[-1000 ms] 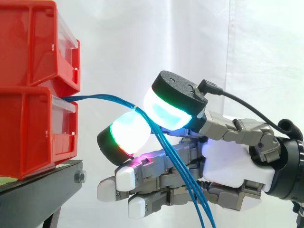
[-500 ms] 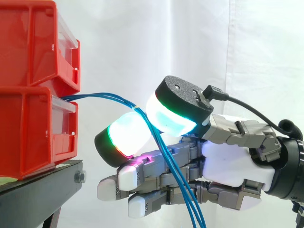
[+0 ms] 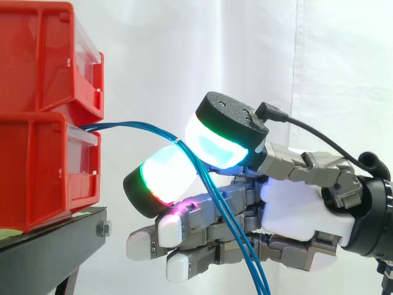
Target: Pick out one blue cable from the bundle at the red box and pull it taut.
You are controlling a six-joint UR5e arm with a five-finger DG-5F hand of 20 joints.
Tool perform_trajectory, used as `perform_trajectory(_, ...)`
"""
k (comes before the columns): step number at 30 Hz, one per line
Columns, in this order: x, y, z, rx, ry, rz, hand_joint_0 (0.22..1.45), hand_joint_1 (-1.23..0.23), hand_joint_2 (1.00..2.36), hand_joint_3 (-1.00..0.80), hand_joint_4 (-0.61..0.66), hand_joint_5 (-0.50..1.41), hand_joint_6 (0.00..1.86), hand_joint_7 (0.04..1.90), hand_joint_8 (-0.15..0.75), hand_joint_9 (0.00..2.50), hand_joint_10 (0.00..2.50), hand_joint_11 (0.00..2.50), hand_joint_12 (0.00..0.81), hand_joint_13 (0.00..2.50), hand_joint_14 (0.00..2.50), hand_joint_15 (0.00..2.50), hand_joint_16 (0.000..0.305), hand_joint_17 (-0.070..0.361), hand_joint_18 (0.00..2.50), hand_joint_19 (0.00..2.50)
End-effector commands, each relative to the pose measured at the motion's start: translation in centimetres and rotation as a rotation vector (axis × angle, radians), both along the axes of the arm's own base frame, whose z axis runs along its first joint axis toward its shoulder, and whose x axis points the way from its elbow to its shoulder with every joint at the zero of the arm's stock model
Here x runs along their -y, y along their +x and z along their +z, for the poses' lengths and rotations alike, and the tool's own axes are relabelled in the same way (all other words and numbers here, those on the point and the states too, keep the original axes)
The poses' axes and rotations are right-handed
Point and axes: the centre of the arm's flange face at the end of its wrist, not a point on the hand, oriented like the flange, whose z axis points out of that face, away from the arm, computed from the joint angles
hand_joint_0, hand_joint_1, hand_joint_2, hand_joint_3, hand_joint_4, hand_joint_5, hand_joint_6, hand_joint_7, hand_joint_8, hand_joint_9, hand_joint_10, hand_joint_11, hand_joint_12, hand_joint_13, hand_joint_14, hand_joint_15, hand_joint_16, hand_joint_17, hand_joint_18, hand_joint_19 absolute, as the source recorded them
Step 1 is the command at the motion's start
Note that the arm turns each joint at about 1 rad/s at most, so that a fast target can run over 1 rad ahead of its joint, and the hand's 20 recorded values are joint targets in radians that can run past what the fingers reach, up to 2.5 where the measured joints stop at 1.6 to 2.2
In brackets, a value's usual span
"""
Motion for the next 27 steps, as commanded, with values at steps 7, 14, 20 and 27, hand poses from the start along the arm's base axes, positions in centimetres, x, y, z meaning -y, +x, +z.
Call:
perform_trajectory(7,-0.04,-0.01,-0.02,-0.002,-0.001,0.002,0.59,-0.65,1.02,-0.18,0.08,-0.14,0.88,0.90,0.313,0.90,0.02,0.48,0.277,0.65,0.01,0.24,0.034,0.077,0.55,0.58)
perform_trajectory(14,0.01,-0.01,-0.02,-0.002,-0.003,0.008,0.60,-0.68,1.02,-0.18,0.06,-0.15,0.89,0.87,0.310,0.89,0.02,0.51,0.276,0.67,0.01,0.26,0.035,0.078,0.57,0.58)
perform_trajectory(20,0.10,0.07,0.12,0.001,-0.003,0.008,0.62,-0.73,1.02,-0.18,-0.01,-0.16,0.91,0.85,0.298,0.89,0.02,0.53,0.285,0.67,0.01,0.25,0.037,0.082,0.59,0.55)
perform_trajectory(27,0.23,0.02,0.07,-0.003,-0.006,0.015,0.65,-0.77,1.02,-0.18,-0.09,-0.17,0.93,0.84,0.292,0.88,0.02,0.53,0.286,0.67,0.01,0.25,0.038,0.084,0.61,0.56)
